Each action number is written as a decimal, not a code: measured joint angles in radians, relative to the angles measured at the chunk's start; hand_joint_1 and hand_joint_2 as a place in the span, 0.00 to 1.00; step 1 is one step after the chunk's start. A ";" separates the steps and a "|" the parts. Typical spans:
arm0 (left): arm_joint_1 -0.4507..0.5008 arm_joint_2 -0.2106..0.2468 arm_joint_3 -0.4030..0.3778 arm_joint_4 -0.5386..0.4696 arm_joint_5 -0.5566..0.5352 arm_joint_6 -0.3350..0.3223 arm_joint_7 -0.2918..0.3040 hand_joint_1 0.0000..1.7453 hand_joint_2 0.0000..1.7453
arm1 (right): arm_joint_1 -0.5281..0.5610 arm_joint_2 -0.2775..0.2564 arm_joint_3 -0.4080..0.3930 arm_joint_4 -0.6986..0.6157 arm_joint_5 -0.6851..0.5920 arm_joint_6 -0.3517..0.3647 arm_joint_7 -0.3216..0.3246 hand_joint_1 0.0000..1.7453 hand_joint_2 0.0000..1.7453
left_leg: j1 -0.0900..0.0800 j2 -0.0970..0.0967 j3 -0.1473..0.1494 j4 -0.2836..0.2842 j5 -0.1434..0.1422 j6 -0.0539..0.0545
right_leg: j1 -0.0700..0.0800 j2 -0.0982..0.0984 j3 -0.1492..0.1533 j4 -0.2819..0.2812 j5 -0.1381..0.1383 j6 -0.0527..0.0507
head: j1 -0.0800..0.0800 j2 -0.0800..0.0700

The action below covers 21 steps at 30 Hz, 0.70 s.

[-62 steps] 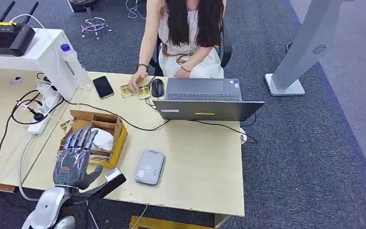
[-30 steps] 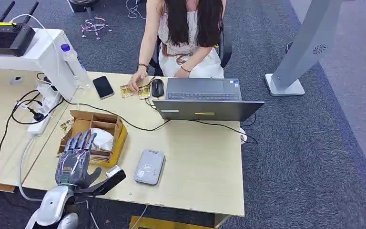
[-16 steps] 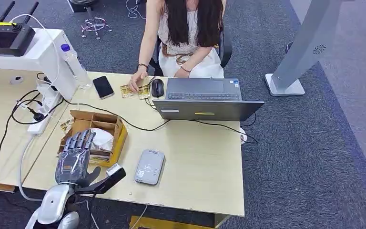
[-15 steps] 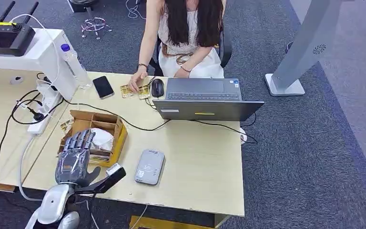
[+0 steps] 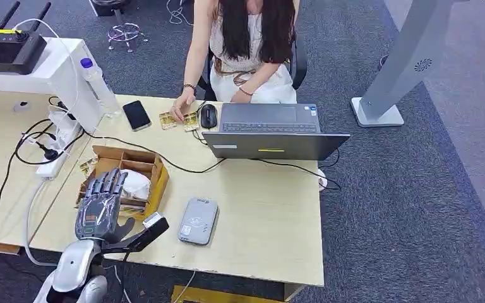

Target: Pass the card to the sensor for recognition and then transmit it.

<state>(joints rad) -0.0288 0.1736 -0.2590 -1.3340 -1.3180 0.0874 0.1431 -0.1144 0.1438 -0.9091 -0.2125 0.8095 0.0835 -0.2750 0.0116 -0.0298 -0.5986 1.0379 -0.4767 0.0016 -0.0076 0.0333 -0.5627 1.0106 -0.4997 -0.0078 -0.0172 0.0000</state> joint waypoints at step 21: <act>-0.019 0.023 0.000 0.018 0.055 -0.113 0.011 1.00 1.00 | 0.000 -0.004 -0.008 0.000 0.018 0.000 0.011 0.00 1.00 | 0.000 0.000 0.000 0.000 0.000 0.000 | 0.000 0.000 0.000 0.000 0.000 0.000 | 0.000 0.000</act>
<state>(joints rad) -0.0481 0.1961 -0.2590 -1.3157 -1.2635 -0.0256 0.1541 -0.1139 0.1400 -0.9174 -0.2125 0.8274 0.0839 -0.2636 0.0115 -0.0297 -0.5985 1.0379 -0.4767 0.0016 -0.0076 0.0334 -0.5625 1.0108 -0.4997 -0.0078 -0.0172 0.0000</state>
